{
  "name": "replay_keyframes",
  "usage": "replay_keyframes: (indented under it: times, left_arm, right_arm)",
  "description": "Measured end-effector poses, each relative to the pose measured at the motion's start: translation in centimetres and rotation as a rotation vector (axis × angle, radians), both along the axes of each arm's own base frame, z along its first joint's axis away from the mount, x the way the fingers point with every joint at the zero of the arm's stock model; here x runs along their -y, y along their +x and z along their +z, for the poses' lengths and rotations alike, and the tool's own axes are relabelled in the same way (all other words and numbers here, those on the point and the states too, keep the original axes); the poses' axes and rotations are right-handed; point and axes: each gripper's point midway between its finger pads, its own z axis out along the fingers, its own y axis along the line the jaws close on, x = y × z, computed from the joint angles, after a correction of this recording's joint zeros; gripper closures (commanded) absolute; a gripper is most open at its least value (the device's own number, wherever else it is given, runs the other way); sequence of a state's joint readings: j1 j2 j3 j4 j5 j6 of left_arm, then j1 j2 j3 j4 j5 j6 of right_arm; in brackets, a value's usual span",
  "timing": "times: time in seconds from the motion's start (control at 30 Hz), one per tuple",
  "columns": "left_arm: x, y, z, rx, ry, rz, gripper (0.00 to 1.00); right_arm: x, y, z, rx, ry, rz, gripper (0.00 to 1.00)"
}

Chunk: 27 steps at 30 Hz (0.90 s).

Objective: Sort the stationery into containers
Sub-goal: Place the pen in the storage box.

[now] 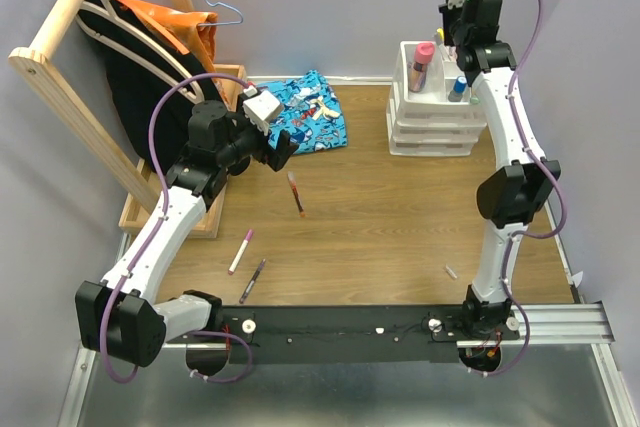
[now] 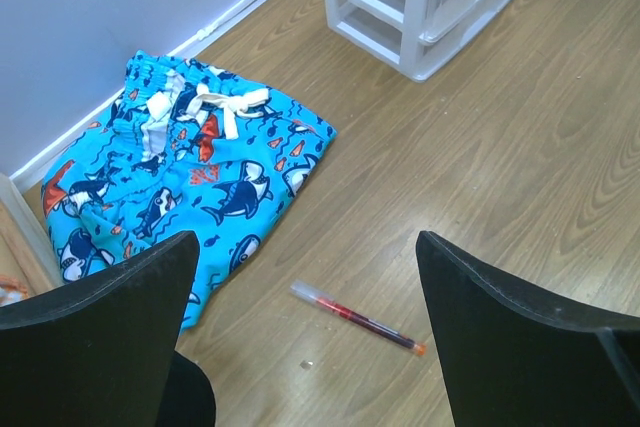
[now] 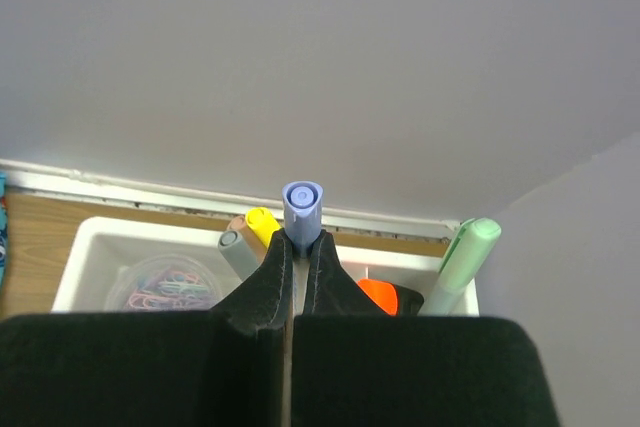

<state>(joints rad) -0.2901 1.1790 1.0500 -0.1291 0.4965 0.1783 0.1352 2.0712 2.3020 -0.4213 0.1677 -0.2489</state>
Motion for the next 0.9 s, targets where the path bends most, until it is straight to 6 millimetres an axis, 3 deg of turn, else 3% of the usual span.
replay_keyframes:
  times: [0.3,0.33,0.43,0.57,0.73,0.9]
  left_arm:
    - [-0.1,0.0,-0.5,-0.009,0.005,0.009,0.01]
    - [-0.1,0.0,-0.5,-0.009,0.005,0.009,0.01]
    - [-0.1,0.0,-0.5,-0.01,0.005,0.008,0.01]
    - [-0.1,0.0,-0.6,-0.013,0.003,0.009,0.01]
    - [-0.1,-0.1,-0.8,-0.021,0.002,0.009,0.01]
    - [-0.1,-0.2,-1.0,-0.026,0.0,0.01,0.01]
  right_arm:
    - [0.7,0.2,-3.0,-0.083,-0.027,-0.038,1.0]
    - [0.8,0.2,-3.3,-0.09,-0.028,-0.041,0.97]
    - [0.9,0.0,-3.8,-0.11,-0.03,-0.047,0.73]
    - [0.9,-0.3,-4.2,-0.128,-0.026,-0.051,0.54]
    - [0.7,-0.4,-4.2,-0.131,-0.013,-0.046,0.52]
    - [-0.3,-1.3,-1.8,-0.091,0.043,0.005,0.52]
